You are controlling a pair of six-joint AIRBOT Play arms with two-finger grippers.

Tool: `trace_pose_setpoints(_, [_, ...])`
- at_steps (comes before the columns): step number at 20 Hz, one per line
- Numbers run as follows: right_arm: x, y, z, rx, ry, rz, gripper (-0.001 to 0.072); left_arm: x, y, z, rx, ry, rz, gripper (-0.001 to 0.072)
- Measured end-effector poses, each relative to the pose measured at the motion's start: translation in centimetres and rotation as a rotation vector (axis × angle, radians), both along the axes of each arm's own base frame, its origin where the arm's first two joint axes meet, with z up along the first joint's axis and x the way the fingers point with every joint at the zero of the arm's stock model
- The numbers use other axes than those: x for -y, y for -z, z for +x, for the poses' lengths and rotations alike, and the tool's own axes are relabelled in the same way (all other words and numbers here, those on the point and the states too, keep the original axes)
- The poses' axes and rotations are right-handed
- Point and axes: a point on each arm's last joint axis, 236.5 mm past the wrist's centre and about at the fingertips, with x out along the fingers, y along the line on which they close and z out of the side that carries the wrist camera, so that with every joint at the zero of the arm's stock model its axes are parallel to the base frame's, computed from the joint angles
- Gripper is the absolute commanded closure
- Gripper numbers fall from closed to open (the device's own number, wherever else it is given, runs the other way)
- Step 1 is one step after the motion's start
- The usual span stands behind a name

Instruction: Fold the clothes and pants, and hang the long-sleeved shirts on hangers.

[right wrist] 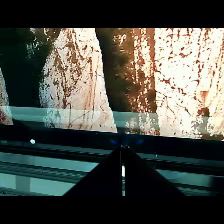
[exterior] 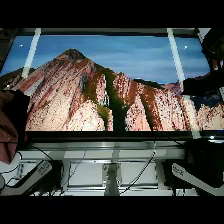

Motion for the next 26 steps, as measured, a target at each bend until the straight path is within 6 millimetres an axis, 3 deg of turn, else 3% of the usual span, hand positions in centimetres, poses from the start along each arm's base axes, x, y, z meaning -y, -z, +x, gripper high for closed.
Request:
trace_pose_setpoints(12, [0.0,0.0,0.0,0.000,0.000,0.000,0.0700,-4.1,6.8,5.5,0.082,0.003,-0.037,0.0043])
trace_pose_setpoints(14, [0.0,0.0,0.0,0.000,0.000,0.000,0.0700,-4.3,7.8,6.1,0.087,0.005,-0.049,0.0162])
trace_pose_setpoints(16, [0.0,0.0,0.0,0.000,0.000,0.000,0.0700,-4.1,8.7,6.7,0.102,0.001,-0.073,0.0624])
trace_pose_setpoints(17, [0.0,0.0,0.0,0.000,0.000,0.000,0.0700,-4.0,8.9,7.0,0.114,-0.001,-0.087,0.0694])
trace_pose_setpoints(21, [0.0,0.0,0.0,0.001,0.000,0.000,0.0700,-3.0,8.2,8.3,0.188,-0.012,-0.123,0.0695])
trace_pose_setpoints(23, [0.0,0.0,0.0,0.001,0.000,0.000,0.0700,-2.3,6.5,9.4,0.271,-0.014,-0.135,0.0695])
trace_pose_setpoints(26, [0.0,0.0,0.0,0.001,0.000,0.000,0.0700,0.0,2.0,12.2,0.465,0.025,-0.162,0.0696])
